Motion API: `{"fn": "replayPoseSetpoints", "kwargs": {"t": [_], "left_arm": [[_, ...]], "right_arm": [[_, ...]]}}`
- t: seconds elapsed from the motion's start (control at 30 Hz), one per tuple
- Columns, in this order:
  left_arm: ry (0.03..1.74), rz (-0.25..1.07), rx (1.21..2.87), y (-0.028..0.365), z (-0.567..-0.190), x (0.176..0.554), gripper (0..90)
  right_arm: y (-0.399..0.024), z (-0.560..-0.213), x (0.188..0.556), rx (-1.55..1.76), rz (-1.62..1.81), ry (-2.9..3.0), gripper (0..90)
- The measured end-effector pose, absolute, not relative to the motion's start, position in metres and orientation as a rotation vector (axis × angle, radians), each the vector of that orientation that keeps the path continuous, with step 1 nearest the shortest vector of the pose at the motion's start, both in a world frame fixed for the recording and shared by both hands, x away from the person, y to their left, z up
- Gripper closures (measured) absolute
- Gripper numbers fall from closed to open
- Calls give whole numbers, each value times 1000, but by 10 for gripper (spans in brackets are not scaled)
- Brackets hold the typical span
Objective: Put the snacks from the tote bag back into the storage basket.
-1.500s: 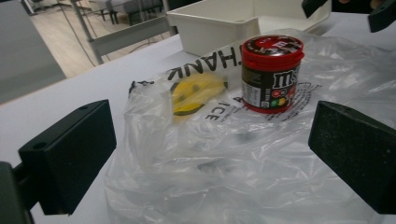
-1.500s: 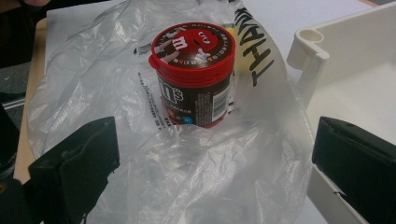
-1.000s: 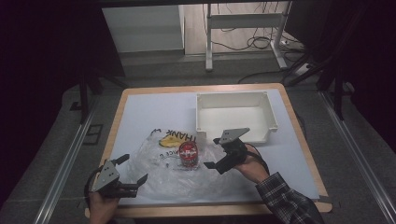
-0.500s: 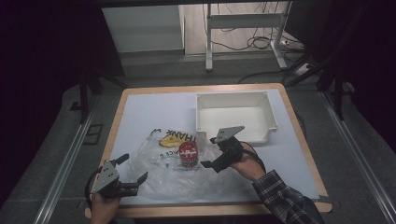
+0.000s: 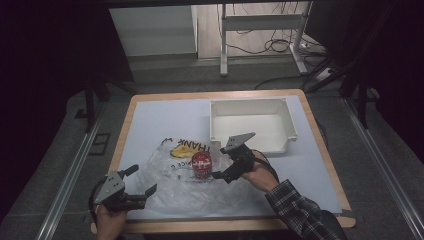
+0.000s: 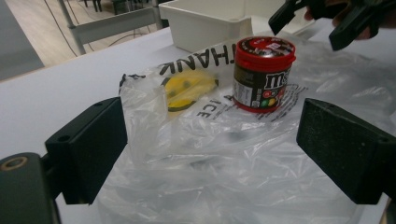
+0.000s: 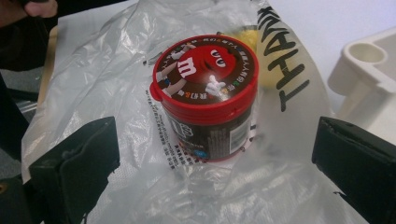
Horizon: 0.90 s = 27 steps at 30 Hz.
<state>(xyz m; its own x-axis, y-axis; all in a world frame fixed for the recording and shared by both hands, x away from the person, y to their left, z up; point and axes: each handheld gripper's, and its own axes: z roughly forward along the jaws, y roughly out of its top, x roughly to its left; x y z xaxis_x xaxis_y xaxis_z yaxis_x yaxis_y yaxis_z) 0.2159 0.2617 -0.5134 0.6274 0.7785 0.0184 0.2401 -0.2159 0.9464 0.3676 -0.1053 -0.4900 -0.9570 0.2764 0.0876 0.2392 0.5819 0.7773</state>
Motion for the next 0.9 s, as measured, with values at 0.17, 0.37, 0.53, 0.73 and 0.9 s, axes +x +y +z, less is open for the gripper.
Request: {"fn": "replayPoseSetpoints", "kwargs": {"t": [0.17,0.37,0.53,0.73,0.9], "left_arm": [[804,636,1752,260,-514,214,41],[783,658,1790,254,-514,213,27],[787,672,1806,252,-514,213,26],[791,686,1816,252,-514,212,19],[786,696,1830,249,-515,212,16]], "right_arm": [[-98,-492,368,427,1310,2775,11],[-87,-496,367,389,1255,2794,11],[-80,-498,367,363,1214,2802,11],[-73,-499,369,371,1172,2822,13],[-67,-501,371,394,1131,2833,14]]}}
